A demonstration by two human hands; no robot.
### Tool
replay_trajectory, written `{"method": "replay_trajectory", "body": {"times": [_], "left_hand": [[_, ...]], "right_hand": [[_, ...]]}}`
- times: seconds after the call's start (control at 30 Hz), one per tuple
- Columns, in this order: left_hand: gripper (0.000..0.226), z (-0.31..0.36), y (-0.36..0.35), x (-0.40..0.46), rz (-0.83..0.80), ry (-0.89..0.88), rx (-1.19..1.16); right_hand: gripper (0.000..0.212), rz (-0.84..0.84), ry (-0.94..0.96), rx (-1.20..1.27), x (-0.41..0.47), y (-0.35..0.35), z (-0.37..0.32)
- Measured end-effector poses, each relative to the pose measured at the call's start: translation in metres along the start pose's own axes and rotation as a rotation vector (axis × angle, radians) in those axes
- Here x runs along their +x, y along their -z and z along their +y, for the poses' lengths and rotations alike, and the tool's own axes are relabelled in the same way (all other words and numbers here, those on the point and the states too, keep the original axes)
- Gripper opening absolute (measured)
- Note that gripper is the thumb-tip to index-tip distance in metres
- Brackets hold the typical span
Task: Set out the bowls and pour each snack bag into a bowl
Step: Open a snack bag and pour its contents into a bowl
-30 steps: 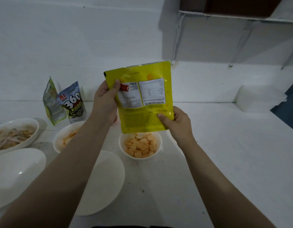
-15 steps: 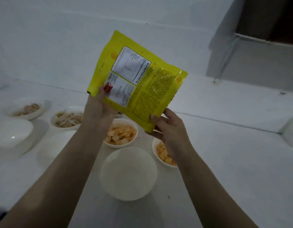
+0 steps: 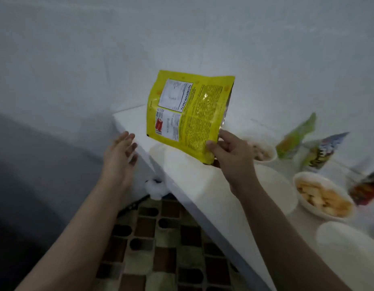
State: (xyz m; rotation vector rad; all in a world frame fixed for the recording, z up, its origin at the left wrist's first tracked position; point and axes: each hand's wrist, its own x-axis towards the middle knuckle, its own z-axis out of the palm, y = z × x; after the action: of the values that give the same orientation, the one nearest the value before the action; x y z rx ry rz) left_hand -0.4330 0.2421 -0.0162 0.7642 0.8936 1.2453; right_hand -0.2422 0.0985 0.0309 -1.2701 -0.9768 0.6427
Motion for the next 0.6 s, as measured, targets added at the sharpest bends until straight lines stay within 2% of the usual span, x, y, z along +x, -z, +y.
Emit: {"method": "replay_trajectory", "body": {"times": [0.1,0.3,0.5,0.6], "left_hand": [[0.02,0.014,0.073,0.031,0.153,-0.023,0.092],[0.022,0.017,0.198,0.067,0.324,0.054,0.214],[0.02,-0.001,0.265,0.081,0.448,0.133,0.208],[0.02,-0.013,0.285,0.094,0.51,0.143,0.181]], "right_hand": [[0.03,-0.06,-0.081,-0.057,0.019,-0.072,0.036],[0.021,-0.286,-0.198,-0.234,0.045,-0.185,0.114],[0.032,-0.446,-0.333,-0.227,0.052,-0.264,0.17],[0.024,-0.498,-0.389,-0.273,0.059,-0.297,0.207]]}}
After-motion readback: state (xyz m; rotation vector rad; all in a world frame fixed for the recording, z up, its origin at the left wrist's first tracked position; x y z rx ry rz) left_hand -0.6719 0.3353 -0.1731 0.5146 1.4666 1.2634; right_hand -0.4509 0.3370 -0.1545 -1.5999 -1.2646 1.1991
